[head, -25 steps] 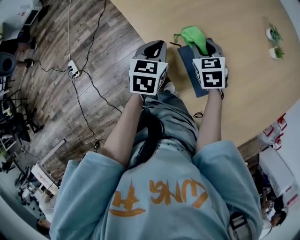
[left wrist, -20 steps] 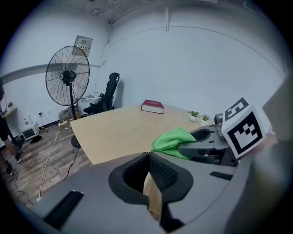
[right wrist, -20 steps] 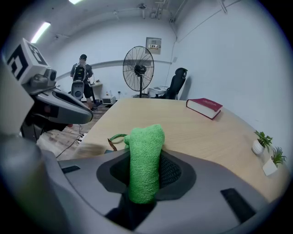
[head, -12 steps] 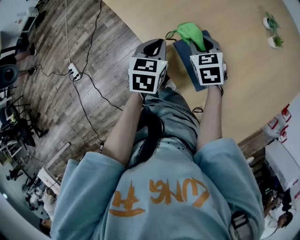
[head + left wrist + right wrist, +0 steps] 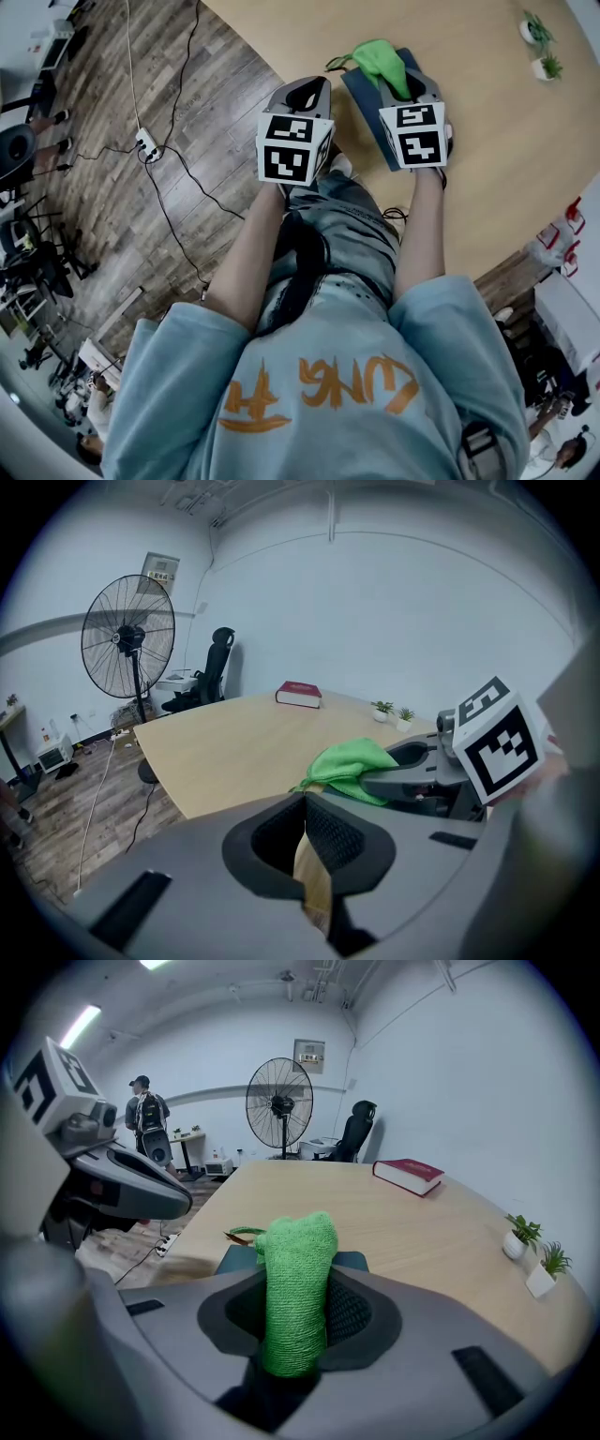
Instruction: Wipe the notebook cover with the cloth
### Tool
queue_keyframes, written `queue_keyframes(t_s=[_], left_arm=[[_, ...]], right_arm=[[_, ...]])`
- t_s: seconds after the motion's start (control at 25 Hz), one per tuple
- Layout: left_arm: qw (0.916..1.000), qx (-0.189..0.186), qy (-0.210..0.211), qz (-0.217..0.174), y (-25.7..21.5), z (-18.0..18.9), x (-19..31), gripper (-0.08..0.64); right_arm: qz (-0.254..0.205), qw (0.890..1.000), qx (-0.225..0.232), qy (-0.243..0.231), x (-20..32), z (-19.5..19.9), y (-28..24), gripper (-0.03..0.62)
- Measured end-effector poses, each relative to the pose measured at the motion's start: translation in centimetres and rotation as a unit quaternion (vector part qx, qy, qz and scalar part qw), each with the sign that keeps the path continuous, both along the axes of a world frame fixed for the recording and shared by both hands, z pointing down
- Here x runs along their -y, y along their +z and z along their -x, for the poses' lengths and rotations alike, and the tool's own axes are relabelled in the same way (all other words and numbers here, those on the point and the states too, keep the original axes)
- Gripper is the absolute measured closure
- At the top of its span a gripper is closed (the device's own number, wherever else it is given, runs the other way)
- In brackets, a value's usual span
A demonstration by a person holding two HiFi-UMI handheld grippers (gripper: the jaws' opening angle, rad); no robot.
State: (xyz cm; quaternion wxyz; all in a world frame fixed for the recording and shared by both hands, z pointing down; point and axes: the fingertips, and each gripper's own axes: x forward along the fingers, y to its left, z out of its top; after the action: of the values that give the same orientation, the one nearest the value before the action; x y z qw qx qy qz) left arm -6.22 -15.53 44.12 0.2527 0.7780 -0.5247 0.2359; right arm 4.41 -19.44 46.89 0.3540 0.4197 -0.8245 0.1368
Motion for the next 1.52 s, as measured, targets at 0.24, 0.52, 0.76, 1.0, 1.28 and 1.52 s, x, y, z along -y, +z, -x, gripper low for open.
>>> queue_keyframes(t_s=[0.24, 0.52, 0.76, 1.0, 1.28, 1.52], left_arm=[[0.9999, -0.001, 0.012, 0.005, 0.4, -0.8, -1.1, 0.540], [0.9997, -0.005, 0.022, 0.006, 0.6, -1.8, -1.8, 0.540], [0.9995, -0.008, 0.031, 0.008, 0.9, -2.4, -2.2, 0.540], [0.9992, -0.012, 0.036, 0.013, 1.1, -3.1, -2.1, 0.540], [0.9984, -0.013, 0.052, 0.017, 1.6, -4.8, -2.5, 0.540], [0.9978, -0.011, 0.061, 0.026, 2.2, -5.3, -3.1, 0.540]], right_arm=[[-0.002, 1.000, 0.000, 0.007, -1.1, -0.5, 0.0, 0.482], [-0.004, 1.000, 0.001, 0.015, -2.2, -1.4, -0.1, 0.482], [-0.004, 1.000, 0.003, 0.020, -2.9, -1.9, 0.0, 0.482], [-0.001, 1.000, 0.006, 0.021, -3.5, -2.5, -0.1, 0.482], [-0.001, 1.000, 0.012, 0.029, -4.3, -3.7, 0.0, 0.482], [-0.001, 0.999, 0.014, 0.037, -5.0, -4.2, 0.0, 0.482]])
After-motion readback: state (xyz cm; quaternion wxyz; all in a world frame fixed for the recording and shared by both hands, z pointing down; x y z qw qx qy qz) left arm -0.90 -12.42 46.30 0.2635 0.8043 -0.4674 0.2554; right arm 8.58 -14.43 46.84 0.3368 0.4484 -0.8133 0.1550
